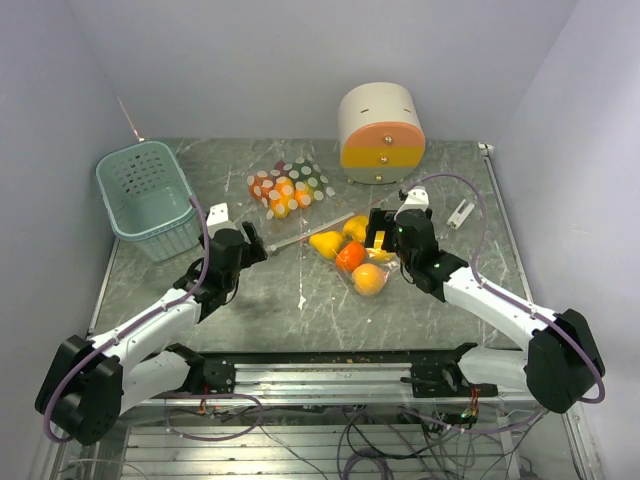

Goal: Open the zip-top bag and remove the fake food
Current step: Adjust the bin at the corner of the board.

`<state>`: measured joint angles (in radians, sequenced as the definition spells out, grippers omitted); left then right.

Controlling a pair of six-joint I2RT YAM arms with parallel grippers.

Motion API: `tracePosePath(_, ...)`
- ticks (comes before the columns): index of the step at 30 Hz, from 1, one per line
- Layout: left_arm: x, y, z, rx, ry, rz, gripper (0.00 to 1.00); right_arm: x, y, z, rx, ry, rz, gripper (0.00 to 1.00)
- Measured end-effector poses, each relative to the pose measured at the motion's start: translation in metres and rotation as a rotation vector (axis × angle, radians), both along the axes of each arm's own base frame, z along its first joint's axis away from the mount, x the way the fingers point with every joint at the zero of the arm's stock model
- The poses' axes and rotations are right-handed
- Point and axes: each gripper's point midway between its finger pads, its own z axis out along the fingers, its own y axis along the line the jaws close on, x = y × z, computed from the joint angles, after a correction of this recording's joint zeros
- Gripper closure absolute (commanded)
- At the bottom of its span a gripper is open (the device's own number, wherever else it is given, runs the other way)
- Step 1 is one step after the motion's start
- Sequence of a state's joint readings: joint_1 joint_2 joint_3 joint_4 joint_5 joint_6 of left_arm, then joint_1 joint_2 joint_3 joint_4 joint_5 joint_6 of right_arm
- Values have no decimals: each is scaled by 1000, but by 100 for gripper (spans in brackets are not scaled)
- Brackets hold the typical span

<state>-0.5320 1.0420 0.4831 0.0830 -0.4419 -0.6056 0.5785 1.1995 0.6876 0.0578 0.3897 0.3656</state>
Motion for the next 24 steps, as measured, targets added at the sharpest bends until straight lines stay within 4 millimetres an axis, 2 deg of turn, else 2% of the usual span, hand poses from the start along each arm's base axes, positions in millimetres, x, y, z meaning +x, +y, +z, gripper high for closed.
tracePosePath(15, 0, 2, -4, 11, 16, 11, 12, 0, -2, 6, 7, -18, -10, 0)
tracePosePath(19, 4, 8, -4, 12, 26, 72, 12, 0, -2, 6, 8, -18, -10, 0)
tracePosePath(24, 19, 15, 4, 2, 43, 193, 12, -1, -1, 6, 15, -16, -6, 0)
